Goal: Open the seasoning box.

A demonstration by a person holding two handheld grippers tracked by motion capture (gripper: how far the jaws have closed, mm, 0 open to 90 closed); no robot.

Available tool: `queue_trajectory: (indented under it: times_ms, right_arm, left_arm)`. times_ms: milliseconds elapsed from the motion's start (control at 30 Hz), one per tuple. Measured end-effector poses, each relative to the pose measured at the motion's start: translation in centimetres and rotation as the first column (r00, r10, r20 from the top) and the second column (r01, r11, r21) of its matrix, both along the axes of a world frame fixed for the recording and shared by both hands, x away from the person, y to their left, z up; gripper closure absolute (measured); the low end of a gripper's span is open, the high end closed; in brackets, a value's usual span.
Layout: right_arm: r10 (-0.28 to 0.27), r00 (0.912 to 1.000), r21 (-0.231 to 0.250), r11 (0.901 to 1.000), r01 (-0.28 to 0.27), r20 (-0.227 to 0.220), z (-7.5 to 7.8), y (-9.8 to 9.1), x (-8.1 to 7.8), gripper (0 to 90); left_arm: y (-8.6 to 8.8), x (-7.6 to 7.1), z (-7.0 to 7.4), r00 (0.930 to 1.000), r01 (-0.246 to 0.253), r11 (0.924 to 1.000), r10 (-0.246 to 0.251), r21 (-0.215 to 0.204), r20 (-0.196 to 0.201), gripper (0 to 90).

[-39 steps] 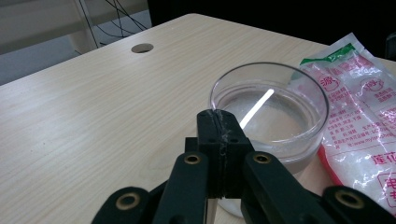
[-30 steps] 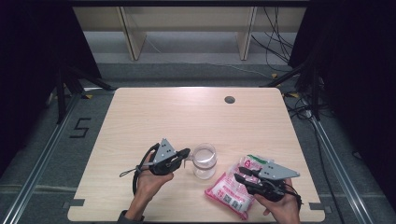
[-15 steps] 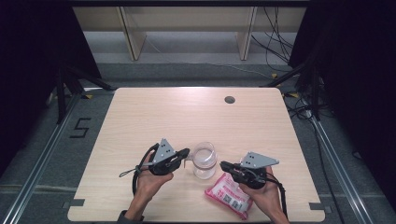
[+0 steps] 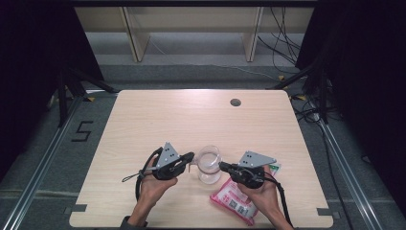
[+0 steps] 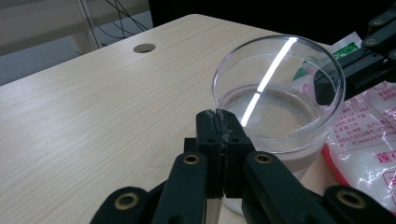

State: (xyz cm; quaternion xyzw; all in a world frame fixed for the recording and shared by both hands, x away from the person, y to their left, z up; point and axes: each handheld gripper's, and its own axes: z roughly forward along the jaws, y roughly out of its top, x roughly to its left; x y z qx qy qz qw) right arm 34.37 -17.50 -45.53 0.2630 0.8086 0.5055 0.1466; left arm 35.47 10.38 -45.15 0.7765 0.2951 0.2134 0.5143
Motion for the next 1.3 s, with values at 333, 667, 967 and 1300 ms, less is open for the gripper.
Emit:
queue_trajectory:
  times_ms: [333, 667, 967, 1300]
  right_arm:
    - [0.000, 1.0000, 0.037, 0.9993, 0.000, 0.007, 0.7, 0.6, -0.1, 90.0]
    - [0.014, 0.9995, 0.033, 0.9993, -0.014, 0.027, 1.9, 1.7, 0.1, 89.8]
    - [0.022, 0.9981, 0.031, 0.9993, -0.024, 0.057, 2.7, 2.9, 0.2, 89.5]
    - [0.053, 0.9950, 0.046, 0.9973, -0.057, 0.085, 3.2, 4.6, 0.3, 88.2]
  left_arm:
    - [1.1, -1.4, 0.7, 0.9996, -0.018, 0.9995, 0.019, 0.025, -0.022, 50.6]
    - [1.7, -2.0, -0.2, 0.9982, -0.031, 0.9993, 0.032, 0.023, -0.051, 33.0]
    - [2.8, -2.3, -0.5, 0.9974, -0.052, 0.9985, 0.053, 0.018, -0.048, 31.1]
    - [3.2, -2.6, -1.0, 0.9980, -0.039, 0.9988, 0.041, 0.029, -0.048, 29.4]
